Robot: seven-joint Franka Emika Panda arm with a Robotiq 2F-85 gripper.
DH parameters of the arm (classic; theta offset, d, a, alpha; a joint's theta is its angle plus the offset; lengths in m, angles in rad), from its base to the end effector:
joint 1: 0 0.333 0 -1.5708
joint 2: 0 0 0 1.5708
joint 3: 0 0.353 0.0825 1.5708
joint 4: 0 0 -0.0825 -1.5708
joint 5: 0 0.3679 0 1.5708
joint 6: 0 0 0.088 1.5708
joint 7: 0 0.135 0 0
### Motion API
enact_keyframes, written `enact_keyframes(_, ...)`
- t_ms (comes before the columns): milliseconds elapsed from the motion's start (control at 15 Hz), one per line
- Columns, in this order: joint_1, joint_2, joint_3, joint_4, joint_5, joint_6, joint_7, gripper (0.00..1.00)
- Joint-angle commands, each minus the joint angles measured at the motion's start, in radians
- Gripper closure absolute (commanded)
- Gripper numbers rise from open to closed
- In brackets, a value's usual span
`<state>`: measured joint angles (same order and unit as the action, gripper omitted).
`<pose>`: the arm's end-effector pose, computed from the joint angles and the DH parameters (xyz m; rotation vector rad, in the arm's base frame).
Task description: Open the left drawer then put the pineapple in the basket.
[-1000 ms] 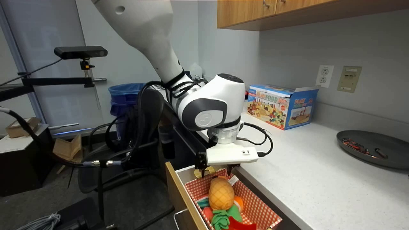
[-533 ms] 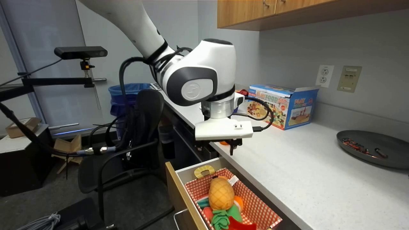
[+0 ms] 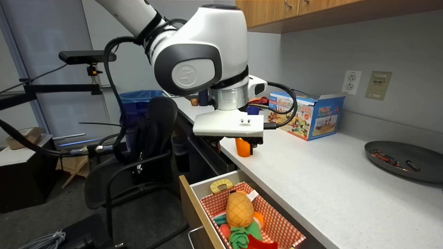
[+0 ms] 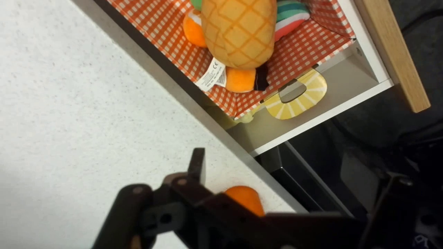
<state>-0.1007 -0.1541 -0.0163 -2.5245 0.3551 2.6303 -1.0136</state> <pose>0.4586 -0.0577 0.3798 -2.9149 -0.9151 -0.5106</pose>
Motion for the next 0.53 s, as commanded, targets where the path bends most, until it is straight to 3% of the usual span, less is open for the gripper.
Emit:
enact_keyframes(0,0.047,-0.113,-0.082,-0.094,0.072,0.042,0.013,0.0)
enact_keyframes(400,0.085,-0.209,-0.145,-0.205,0.061,0.152,0.078,0.0)
enact_keyframes(467,0.088,-0.143,-0.159,-0.148,0.02,0.118,0.071,0.0)
